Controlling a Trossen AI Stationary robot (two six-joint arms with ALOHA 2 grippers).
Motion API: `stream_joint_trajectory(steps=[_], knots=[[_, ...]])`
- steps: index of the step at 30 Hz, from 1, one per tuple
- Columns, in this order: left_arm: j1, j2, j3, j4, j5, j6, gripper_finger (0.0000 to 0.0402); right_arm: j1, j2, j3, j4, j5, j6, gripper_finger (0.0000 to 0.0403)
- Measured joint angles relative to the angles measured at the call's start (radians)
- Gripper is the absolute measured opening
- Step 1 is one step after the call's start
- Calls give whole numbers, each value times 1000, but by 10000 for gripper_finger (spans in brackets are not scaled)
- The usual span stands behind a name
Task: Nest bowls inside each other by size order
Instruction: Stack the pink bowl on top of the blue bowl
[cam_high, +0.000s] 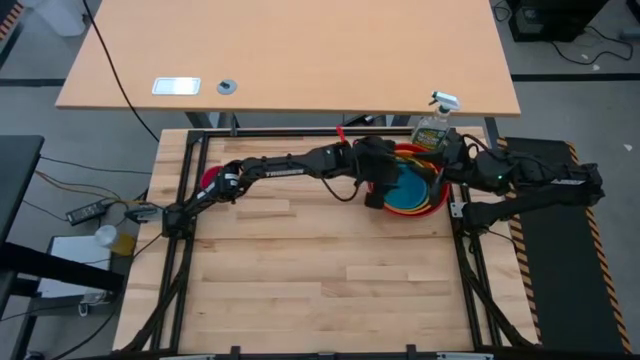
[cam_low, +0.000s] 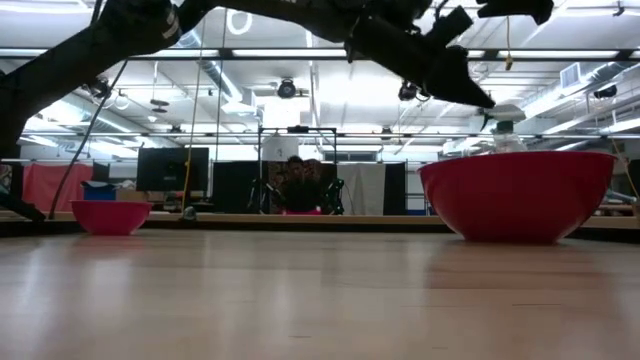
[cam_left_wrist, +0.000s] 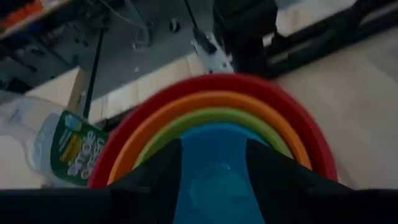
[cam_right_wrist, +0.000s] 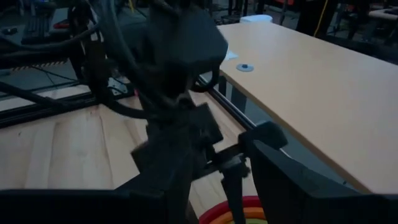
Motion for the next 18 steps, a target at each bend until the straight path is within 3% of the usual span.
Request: stream_joint_trajectory(steps=[7, 18], knots=[[0, -41, -5, -296, -102, -22, 156, 0, -1, 0, -35, 1, 17, 169], [-83, -141, -1, -836, -223, -188, 93, 0, 34, 0, -51, -15, 18, 169]])
